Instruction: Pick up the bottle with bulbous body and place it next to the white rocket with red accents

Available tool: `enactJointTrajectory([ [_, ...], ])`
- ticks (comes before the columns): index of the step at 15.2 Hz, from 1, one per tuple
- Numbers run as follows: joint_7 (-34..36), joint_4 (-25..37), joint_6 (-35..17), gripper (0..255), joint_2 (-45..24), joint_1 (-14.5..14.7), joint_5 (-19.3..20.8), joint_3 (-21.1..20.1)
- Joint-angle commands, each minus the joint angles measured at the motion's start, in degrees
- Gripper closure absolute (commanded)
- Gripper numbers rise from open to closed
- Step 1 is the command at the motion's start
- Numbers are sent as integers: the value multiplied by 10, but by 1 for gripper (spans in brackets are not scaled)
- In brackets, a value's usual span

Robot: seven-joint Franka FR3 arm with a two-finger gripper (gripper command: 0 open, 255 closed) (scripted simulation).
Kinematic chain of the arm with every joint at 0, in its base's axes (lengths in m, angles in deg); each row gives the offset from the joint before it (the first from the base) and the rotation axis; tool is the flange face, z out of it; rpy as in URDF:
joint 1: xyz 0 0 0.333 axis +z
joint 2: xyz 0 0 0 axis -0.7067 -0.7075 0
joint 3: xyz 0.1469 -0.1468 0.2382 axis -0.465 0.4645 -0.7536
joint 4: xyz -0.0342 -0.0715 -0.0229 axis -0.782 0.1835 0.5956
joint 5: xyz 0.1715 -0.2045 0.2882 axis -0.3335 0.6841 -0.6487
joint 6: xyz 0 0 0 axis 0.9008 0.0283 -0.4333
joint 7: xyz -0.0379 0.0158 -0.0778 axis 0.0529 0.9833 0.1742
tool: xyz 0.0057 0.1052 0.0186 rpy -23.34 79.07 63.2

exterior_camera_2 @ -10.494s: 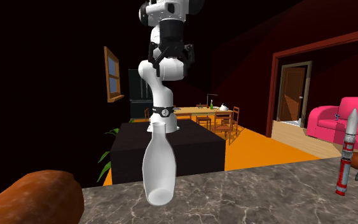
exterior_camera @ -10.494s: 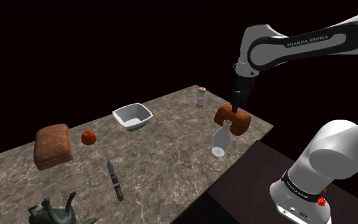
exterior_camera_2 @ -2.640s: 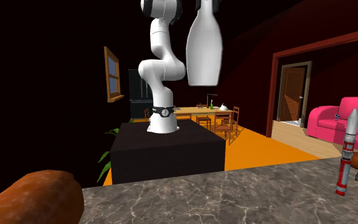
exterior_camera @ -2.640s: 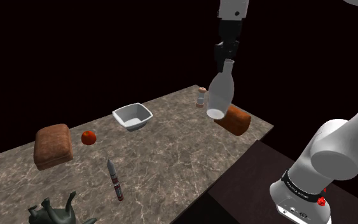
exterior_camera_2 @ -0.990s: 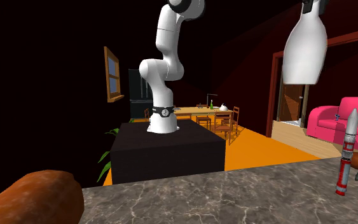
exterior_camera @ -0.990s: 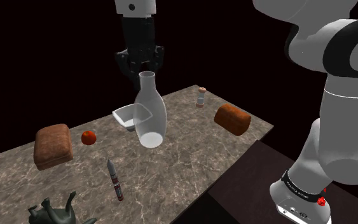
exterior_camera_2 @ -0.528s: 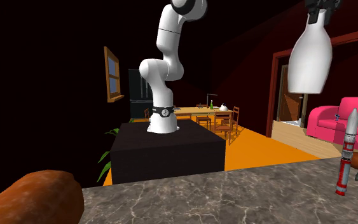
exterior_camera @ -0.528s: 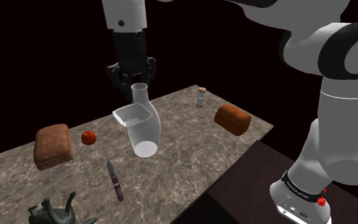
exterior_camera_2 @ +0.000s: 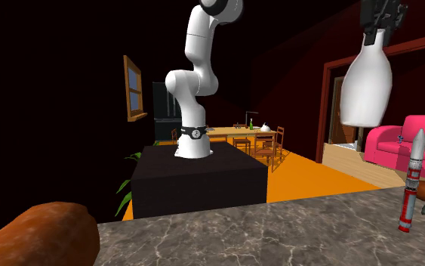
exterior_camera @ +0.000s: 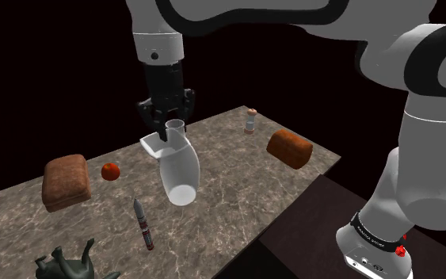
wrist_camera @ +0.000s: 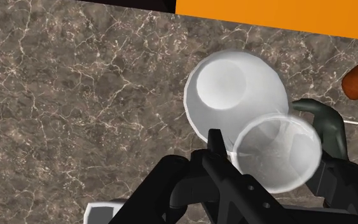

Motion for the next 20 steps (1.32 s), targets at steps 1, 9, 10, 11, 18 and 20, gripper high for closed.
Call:
enactJointTrajectory([
  [1, -1, -22, -19, 255, 4, -2, -2, 0],
  [9, -3, -95, -84, 255, 12, -9, -4, 2],
  [10, -4, -103, -92, 255, 12, -10, -4, 2],
  [11, -4, -110, -99, 255, 12, -10, -4, 2],
  [18, -4, -159, -152, 255, 8, -13, -2, 4],
  [20, -3, -172, -166, 255, 6, -13, -1, 5],
])
